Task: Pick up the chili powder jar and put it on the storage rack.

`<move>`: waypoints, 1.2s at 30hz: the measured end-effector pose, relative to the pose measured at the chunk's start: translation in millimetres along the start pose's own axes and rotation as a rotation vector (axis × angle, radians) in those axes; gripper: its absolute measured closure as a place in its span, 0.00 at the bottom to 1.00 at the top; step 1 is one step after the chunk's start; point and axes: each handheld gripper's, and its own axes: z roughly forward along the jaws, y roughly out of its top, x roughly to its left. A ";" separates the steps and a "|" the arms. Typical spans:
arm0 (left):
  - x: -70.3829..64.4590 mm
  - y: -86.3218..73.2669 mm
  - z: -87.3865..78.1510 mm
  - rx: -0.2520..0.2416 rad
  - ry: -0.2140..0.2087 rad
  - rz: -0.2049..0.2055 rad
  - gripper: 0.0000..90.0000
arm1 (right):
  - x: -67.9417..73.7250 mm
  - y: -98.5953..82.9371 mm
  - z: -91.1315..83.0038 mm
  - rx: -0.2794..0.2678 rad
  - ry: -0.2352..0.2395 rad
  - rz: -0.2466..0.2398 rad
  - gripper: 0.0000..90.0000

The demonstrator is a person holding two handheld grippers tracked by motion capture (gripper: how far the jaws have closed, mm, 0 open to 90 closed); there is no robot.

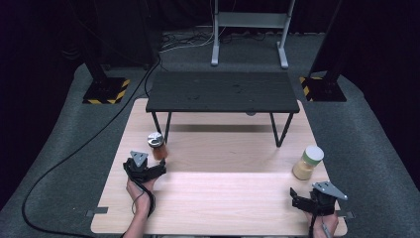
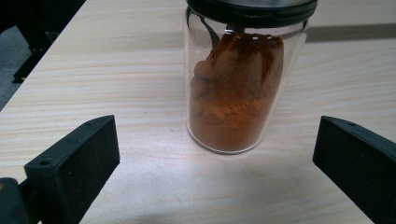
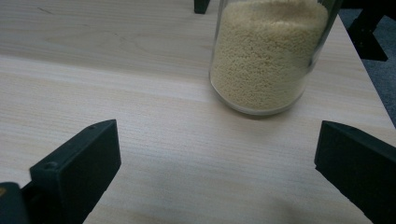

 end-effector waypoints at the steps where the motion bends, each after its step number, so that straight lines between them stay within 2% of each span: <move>1: 0.0 0.0 0.0 0.000 0.000 0.000 0.00 | 0.6 -0.1 0.0 -0.001 -0.002 -0.002 0.00; 7: -1.7 4.8 4.2 -0.011 -0.011 -0.015 0.00 | 2.7 0.9 0.6 0.005 -0.006 -0.017 0.00; 13: -4.8 17.5 11.4 -0.024 -0.014 -0.004 0.00 | 1.7 0.0 0.0 0.000 -0.001 -0.016 0.00; 20: -2.3 28.7 23.2 -0.016 -0.034 -0.032 0.00 | -0.3 -0.6 -0.2 -0.003 0.008 -0.014 0.00; 31: -4.6 37.8 36.5 0.009 -0.028 -0.006 0.00 | -1.3 -0.7 -0.2 -0.004 0.011 -0.010 0.00; 34: -2.2 37.2 40.2 0.021 -0.043 -0.001 0.01 | -1.2 -0.6 -0.2 -0.003 0.012 -0.012 0.00; 36: -0.9 35.8 40.9 0.016 -0.052 -0.004 0.08 | -1.0 -0.8 -0.2 -0.004 0.011 -0.013 0.00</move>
